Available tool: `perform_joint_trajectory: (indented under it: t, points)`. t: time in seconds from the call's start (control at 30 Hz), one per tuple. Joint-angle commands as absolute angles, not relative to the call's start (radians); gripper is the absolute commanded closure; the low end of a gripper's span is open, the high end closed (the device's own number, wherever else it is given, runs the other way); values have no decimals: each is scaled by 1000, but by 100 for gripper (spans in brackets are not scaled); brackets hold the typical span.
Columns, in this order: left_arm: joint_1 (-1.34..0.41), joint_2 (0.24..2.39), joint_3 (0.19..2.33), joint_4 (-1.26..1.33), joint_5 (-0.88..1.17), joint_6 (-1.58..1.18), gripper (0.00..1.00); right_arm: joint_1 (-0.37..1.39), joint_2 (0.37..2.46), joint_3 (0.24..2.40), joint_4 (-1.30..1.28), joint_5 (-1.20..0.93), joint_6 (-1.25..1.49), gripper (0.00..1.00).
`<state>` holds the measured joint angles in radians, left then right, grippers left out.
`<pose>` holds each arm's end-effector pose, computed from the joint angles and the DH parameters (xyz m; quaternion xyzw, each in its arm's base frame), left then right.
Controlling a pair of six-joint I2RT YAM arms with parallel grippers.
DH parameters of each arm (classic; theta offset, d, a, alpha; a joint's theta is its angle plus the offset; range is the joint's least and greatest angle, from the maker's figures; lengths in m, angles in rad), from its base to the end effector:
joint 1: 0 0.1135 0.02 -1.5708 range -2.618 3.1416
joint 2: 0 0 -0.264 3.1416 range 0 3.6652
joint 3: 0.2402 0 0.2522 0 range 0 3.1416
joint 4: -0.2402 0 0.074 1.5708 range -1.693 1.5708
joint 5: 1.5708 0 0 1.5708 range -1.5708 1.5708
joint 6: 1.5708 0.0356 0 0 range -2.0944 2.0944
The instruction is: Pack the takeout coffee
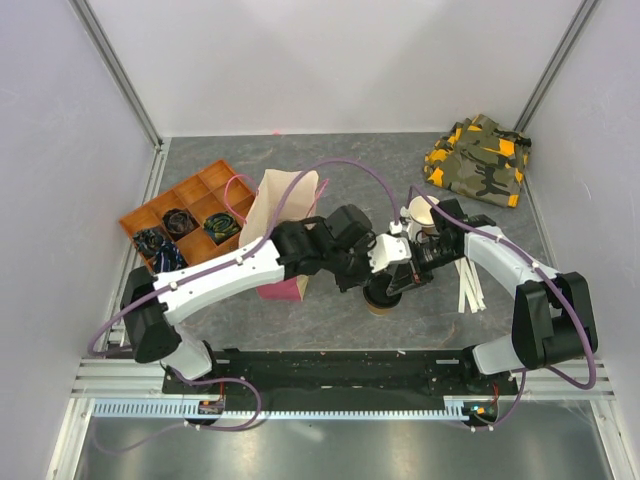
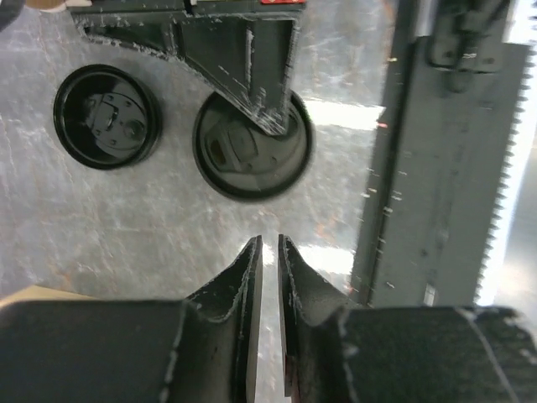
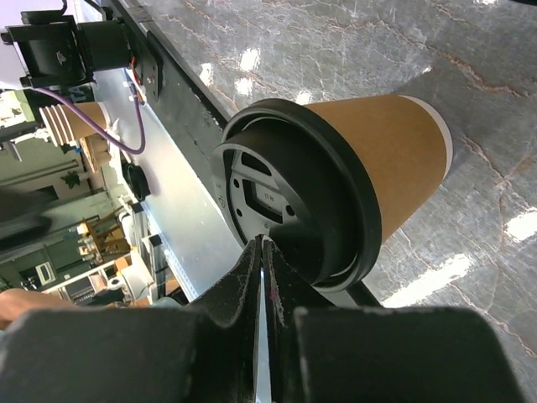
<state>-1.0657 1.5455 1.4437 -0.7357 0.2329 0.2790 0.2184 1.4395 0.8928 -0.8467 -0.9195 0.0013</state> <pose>0.1553 -0.2979 0.3315 0.6101 0.6995 -0.2367 0.2873 0.2309 0.0802 0.2051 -0.1358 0.8831 0.4480 0.0305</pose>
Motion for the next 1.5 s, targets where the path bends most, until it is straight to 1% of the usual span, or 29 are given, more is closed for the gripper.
perform_joint_trajectory:
  t: [0.0, 0.13, 0.3, 0.53, 0.77, 0.87, 1.0, 1.1, 1.33, 1.47]
  points:
    - [-1114, 1589, 1385, -614, 115, 342, 81, 215, 1440, 882, -801, -868, -2, 90]
    - [-1132, 1620, 1368, -572, 83, 341, 82, 215, 1448, 884, -801, -859, -2, 90]
    - [-1134, 1644, 1399, -563, 92, 347, 81, 215, 1462, 885, -799, -848, -2, 90]
    - [-1134, 1647, 1388, -535, 109, 351, 82, 216, 1466, 884, -798, -838, 21, 89]
    - [-1126, 1701, 1304, -442, 115, 345, 82, 215, 1471, 884, -798, -827, 25, 89]
    - [-1124, 1742, 1258, -437, 120, 347, 85, 216, 1474, 882, -796, -812, 26, 88]
    - [-1121, 1735, 1215, -419, 114, 351, 87, 215, 1482, 882, -793, -799, 28, 88]
    - [-1118, 1721, 1236, -419, 114, 348, 87, 216, 1491, 887, -795, -802, 28, 88]
    - [-1117, 1675, 1449, -552, 169, 331, 85, 215, 1494, 887, -795, -805, 28, 88]
    - [-1117, 1671, 1450, -560, 186, 325, 85, 216, 1497, 887, -795, -810, 26, 88]
